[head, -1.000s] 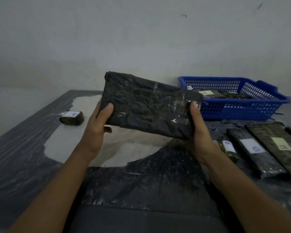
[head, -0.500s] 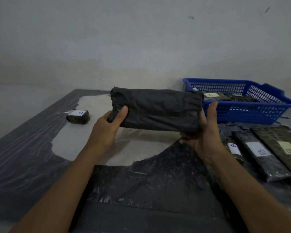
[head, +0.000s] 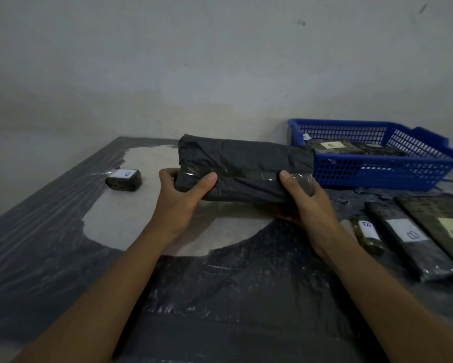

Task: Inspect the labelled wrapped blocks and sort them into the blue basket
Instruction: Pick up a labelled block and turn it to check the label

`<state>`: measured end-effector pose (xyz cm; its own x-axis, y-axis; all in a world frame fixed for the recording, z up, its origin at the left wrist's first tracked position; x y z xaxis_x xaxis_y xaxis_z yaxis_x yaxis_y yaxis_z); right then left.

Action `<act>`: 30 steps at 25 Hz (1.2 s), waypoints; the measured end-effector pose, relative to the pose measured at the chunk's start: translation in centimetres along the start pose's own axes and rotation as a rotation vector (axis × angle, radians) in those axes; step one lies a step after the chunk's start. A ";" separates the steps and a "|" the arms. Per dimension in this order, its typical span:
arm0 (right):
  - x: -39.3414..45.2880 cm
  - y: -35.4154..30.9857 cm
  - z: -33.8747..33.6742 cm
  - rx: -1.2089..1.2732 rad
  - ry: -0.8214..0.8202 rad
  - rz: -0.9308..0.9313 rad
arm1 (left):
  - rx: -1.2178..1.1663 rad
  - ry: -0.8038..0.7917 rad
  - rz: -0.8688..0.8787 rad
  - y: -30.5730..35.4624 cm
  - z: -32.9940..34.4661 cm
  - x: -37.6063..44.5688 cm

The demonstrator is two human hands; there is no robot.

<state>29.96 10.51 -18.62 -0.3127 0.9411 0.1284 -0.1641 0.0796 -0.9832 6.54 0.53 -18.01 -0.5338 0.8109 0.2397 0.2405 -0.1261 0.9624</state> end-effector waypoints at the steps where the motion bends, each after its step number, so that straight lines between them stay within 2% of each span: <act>1: -0.1 -0.1 0.0 -0.015 0.023 -0.038 | -0.012 -0.013 0.019 0.1 0.3 -0.1; 7: -0.6 0.0 -0.1 -0.225 0.144 -0.180 | -0.020 -0.058 0.129 -0.3 0.7 -0.3; 9: -0.5 0.2 -0.2 -0.207 0.119 -0.179 | -0.058 -0.037 0.127 -0.3 0.6 -0.2; 12: -0.4 0.4 -0.6 -0.136 -0.008 -0.128 | -0.186 0.001 0.089 -0.4 0.5 0.2; 18: -1.4 -0.3 -0.4 -0.447 -0.069 -0.189 | -0.285 0.022 0.079 -0.4 0.1 0.2; 21: -2.5 -2.6 -0.2 -0.580 -0.042 -0.215 | -0.292 0.022 0.058 -0.7 -0.3 0.1; 23: -3.2 -4.9 0.1 -0.618 0.002 -0.238 | -0.302 -0.012 0.045 -0.8 -0.5 0.0; 26: -4.7 -7.2 0.5 -0.601 -0.030 -0.190 | -0.292 -0.099 0.056 -0.9 -0.3 -0.1; 30: -7.9 -7.1 -1.2 -0.493 -0.062 -0.119 | -0.246 -0.207 0.076 -1.1 0.0 -0.5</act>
<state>34.73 2.87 -12.78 -0.3764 0.8960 0.2355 0.2541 0.3443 -0.9038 6.59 0.28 -19.16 -0.3399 0.8895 0.3054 0.0569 -0.3047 0.9507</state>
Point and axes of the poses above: each hand's wrist, its own x-axis towards the middle knuckle, its own z-axis out of the palm, y = z × x, the point moved 4 cm from there along x, towards the middle knuckle, and after that the axes turned 2 degrees about x, right-handed, at the moved point
